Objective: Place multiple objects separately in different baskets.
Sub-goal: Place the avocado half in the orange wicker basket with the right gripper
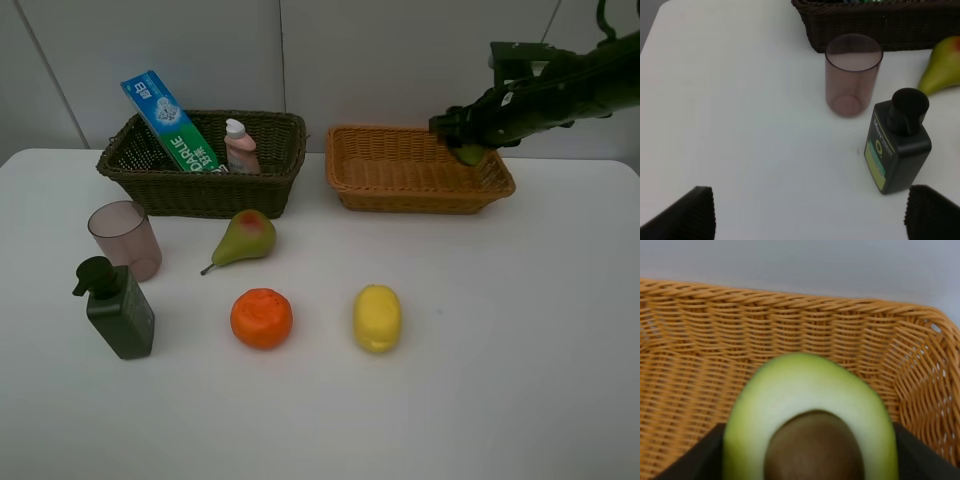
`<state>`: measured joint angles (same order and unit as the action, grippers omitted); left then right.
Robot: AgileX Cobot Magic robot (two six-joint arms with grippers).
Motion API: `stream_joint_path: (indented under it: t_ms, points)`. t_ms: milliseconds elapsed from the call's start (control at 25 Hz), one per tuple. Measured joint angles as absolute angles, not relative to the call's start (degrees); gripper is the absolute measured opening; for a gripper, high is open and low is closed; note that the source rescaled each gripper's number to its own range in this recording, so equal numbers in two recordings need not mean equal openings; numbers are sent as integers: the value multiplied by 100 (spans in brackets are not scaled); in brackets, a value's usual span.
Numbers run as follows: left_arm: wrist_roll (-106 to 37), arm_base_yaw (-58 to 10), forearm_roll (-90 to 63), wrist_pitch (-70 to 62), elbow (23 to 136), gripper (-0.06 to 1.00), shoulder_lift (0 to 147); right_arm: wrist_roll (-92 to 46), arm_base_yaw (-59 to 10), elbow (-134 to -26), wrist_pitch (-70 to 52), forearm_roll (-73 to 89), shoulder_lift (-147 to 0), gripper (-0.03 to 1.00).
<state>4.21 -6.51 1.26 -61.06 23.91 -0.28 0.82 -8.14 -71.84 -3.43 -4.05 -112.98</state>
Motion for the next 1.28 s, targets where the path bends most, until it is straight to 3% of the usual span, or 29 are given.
stream_joint_path:
  t_ms: [560, 1280]
  points:
    - [421, -651, 126, -6106, 2391, 100, -28, 82, -814, -8352, -1290, -391, -12056, 42]
    - [421, -651, 126, -6106, 2391, 100, -28, 82, -814, -8379, -1591, -391, -12084, 42]
